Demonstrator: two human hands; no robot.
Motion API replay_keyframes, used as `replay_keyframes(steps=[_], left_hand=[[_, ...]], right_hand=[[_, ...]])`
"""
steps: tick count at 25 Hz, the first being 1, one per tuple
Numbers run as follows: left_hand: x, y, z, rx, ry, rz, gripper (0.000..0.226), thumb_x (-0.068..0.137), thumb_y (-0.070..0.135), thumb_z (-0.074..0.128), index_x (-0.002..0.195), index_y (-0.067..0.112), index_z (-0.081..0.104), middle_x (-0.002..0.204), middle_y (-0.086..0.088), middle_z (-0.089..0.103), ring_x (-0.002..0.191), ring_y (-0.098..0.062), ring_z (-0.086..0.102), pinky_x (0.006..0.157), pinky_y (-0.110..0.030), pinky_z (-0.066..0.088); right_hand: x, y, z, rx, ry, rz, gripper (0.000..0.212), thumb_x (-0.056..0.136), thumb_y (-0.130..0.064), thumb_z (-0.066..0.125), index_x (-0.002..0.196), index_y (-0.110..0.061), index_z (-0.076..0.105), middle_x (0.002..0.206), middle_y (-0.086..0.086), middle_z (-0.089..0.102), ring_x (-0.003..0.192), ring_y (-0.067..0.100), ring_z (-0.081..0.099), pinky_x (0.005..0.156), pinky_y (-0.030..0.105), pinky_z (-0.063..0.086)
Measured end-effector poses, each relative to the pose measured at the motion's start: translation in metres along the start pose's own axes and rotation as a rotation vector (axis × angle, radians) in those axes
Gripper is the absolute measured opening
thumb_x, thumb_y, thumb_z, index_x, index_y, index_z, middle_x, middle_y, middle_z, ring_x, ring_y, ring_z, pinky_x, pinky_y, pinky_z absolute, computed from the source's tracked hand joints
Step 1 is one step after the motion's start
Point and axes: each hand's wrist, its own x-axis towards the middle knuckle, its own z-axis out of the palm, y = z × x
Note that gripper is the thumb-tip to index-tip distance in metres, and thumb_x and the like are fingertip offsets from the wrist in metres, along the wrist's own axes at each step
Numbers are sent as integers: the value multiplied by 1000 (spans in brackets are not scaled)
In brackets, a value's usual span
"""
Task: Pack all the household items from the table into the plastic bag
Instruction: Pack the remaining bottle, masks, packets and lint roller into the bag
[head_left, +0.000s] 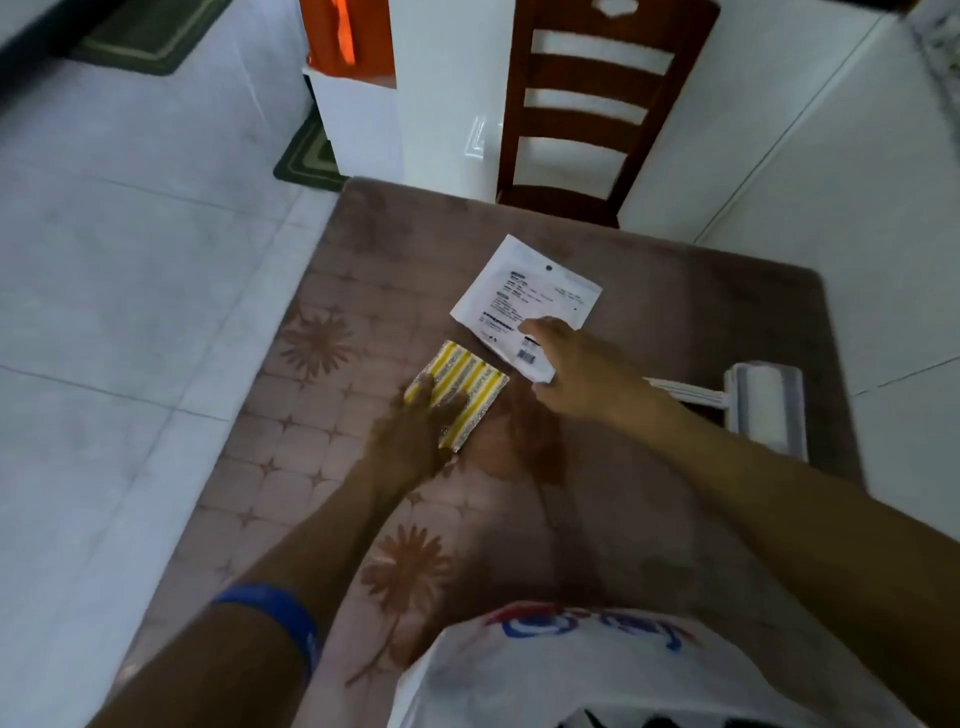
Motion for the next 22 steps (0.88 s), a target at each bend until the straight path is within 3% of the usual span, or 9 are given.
replay_keyframes(steps=[2, 6, 10, 12, 14, 16, 18, 20, 22], left_hand=[[1, 2, 3, 27, 2, -11, 83, 90, 43, 60, 153, 40, 6, 163, -8, -3, 147, -39, 4, 108, -53, 38], [5, 2, 9, 63, -14, -8, 84, 91, 42, 58, 152, 40, 2, 163, -9, -5, 146, -43, 3, 106, -54, 40], [4, 3, 0, -66, -40, -31, 67, 95, 39, 52, 151, 43, 15, 163, -7, 3, 146, -43, 7, 109, -57, 36], [-5, 1, -9, -358, 56, -10, 49, 98, 31, 49, 145, 31, 38, 152, -17, 36, 136, -42, 37, 102, -53, 44], [-31, 3, -23, -720, 277, -32, 33, 97, 26, 50, 126, 13, 58, 116, -20, 67, 102, -35, 65, 85, -44, 53], [-64, 9, -40, -818, 467, -113, 31, 98, 31, 47, 107, 5, 62, 89, -14, 69, 76, -28, 65, 68, -37, 52], [-101, 16, -70, -929, 630, -146, 19, 98, 24, 52, 102, 5, 55, 83, -11, 61, 70, -21, 58, 62, -33, 43], [-144, 22, -110, -1128, 687, -9, 19, 97, 16, 54, 115, 10, 49, 93, -11, 60, 76, -17, 58, 63, -30, 45], [-202, 31, -150, -1318, 637, 219, 27, 96, 12, 56, 120, 23, 49, 94, -2, 64, 75, -12, 63, 58, -25, 51]], right_hand=[[26, 5, 25, -211, -68, 41, 62, 83, -32, 61, 137, -15, 35, 142, 13, 41, 110, 34, 55, 82, 41, 49], [45, 10, 52, -431, 139, 25, 24, 94, -17, 47, 114, -8, 56, 112, 15, 63, 94, 29, 62, 71, 37, 50], [15, 8, 8, 49, 310, 13, 8, 90, -24, 55, 92, -16, 53, 92, 7, 65, 74, 21, 59, 55, 25, 37], [-19, 6, -26, 297, 392, 23, 10, 88, -23, 59, 87, -13, 58, 80, 3, 63, 69, 23, 61, 51, 26, 42], [-65, -3, -67, 529, 479, 50, 9, 91, -19, 59, 90, -11, 63, 78, 4, 66, 70, 26, 65, 55, 39, 54], [-118, -12, -108, 838, 586, 67, 8, 94, -15, 59, 89, -18, 64, 81, -2, 70, 74, 16, 70, 55, 37, 58], [-169, -30, -143, 1205, 650, 59, 19, 91, -14, 57, 82, -29, 63, 82, -8, 70, 80, 13, 70, 61, 33, 59], [-208, -42, -163, 1483, 695, 56, 16, 85, -11, 54, 80, -25, 61, 91, 0, 67, 91, 24, 65, 76, 45, 57], [-251, -49, -174, 1677, 743, 8, 15, 85, -7, 50, 85, -19, 60, 100, 7, 60, 99, 28, 58, 88, 49, 48]])
